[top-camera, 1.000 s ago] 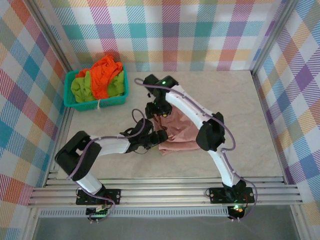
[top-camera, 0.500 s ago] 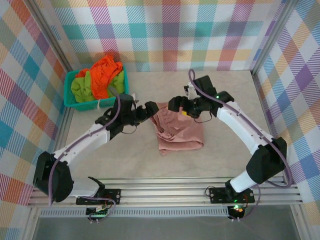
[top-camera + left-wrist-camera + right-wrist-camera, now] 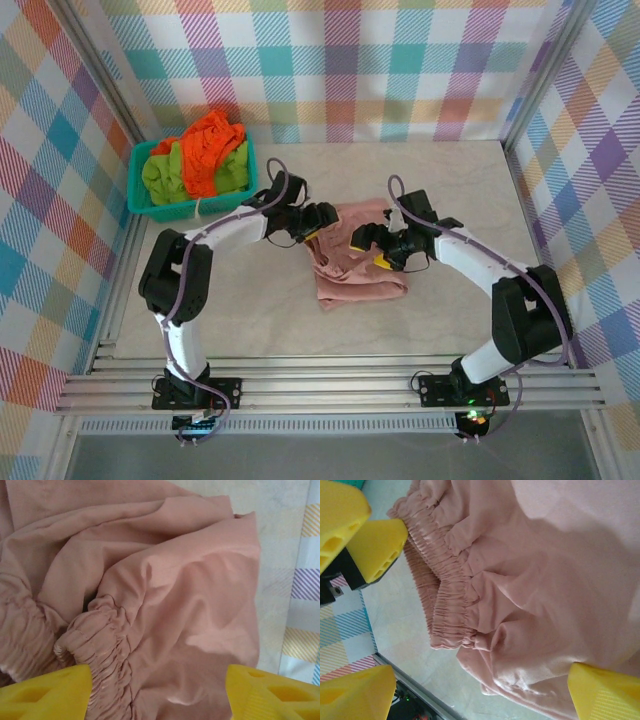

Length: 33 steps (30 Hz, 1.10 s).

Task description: Fold and stack the shorts

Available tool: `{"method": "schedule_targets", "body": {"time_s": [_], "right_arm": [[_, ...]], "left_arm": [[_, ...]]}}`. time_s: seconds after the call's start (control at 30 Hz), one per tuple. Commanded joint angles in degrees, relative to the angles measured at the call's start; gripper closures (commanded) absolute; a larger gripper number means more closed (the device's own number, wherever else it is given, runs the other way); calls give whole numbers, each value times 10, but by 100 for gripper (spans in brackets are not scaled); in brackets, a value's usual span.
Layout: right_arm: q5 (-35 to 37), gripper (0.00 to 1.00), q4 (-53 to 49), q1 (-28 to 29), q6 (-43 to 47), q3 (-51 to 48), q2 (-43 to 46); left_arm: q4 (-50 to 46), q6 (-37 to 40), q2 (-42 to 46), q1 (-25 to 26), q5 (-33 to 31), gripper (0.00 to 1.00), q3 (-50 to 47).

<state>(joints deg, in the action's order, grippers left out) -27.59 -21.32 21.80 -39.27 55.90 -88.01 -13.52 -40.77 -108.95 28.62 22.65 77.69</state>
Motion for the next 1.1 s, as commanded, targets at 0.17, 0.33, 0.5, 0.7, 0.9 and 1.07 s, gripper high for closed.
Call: {"method": "schedule_targets", "body": {"time_s": [0.17, 0.33, 0.5, 0.7, 0.9, 1.07], "right_arm": [[-9, 11, 32, -14, -4, -68, -46], [-12, 11, 45, -17, -1, -82, -65], [-17, 11, 50, -17, 2, -81, -77], [-18, 12, 49, -17, 7, -79, -83], [-17, 12, 44, -17, 16, -75, -91], [-18, 12, 43, -17, 19, -74, -95]], "left_arm": [[-19, 39, -41, -24, -52, 34, 4], [-42, 49, -41, -29, -68, 34, 2], [-38, 47, -57, -30, -52, 38, 13], [-38, 43, -65, -28, -31, 52, 25], [-80, 69, -54, -25, -32, 54, 53], [-117, 83, -47, -22, -38, 55, 73]]}}
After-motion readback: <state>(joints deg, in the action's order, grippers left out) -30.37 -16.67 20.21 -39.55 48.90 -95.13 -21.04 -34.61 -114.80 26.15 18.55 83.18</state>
